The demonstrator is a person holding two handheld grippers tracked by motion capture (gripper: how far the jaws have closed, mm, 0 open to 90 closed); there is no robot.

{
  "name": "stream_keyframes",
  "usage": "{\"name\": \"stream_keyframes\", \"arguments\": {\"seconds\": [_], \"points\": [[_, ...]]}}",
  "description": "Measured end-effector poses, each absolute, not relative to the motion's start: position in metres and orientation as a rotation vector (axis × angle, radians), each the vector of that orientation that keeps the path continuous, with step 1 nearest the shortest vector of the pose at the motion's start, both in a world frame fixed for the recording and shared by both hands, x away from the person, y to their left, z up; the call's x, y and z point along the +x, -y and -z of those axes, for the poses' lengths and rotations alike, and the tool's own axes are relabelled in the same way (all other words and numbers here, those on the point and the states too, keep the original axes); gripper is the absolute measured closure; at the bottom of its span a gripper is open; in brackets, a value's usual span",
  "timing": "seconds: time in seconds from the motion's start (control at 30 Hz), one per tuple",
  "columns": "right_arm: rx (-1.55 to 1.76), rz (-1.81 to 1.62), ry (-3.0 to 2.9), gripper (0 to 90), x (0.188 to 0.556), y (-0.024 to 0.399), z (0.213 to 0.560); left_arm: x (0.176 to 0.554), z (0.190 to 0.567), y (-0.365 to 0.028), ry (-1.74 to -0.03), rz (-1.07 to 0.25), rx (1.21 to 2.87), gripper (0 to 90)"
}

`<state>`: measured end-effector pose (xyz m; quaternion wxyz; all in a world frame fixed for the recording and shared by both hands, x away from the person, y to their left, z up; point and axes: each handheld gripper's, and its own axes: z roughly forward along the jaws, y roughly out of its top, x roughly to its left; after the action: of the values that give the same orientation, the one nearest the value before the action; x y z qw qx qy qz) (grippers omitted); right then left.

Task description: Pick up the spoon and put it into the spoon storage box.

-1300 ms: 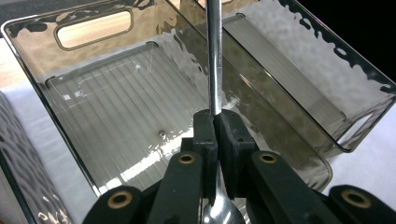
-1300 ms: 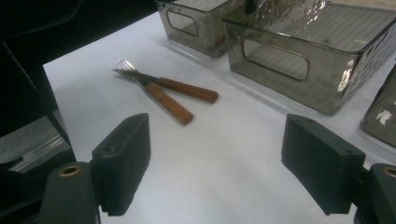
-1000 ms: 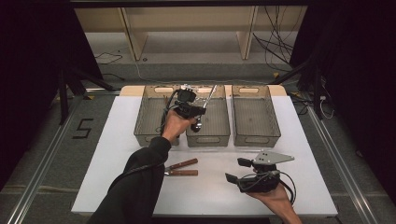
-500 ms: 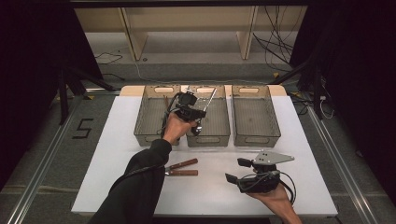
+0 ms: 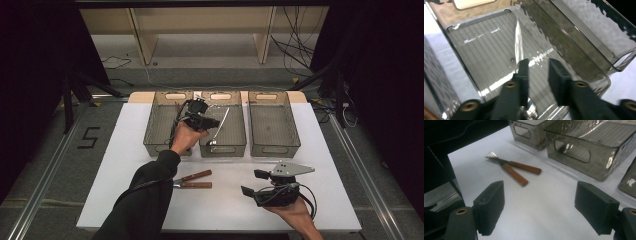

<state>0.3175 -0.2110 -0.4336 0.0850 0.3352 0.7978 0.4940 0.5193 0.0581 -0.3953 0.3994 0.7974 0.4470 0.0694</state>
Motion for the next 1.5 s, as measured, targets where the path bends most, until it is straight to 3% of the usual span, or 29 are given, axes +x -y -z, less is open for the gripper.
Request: {"name": "stream_keyframes", "arguments": {"seconds": [0.2, 0.47, 1.5], "points": [[1.001, -1.473, -2.377, 24.7, 0.318, 0.211, 0.434, 0.507, 0.378, -0.07, -1.117, -0.163, 1.984, 39.4], [1.001, -1.471, -2.378, 24.7, 0.317, 0.21, 0.433, 0.482, 0.358, -0.091, -1.043, -0.163, 1.952, 26.4], [0.971, -1.462, -2.395, 24.7, 0.319, 0.202, 0.432, 0.402, 0.383, -0.179, -0.986, -0.241, 1.861, 20.1]]}}
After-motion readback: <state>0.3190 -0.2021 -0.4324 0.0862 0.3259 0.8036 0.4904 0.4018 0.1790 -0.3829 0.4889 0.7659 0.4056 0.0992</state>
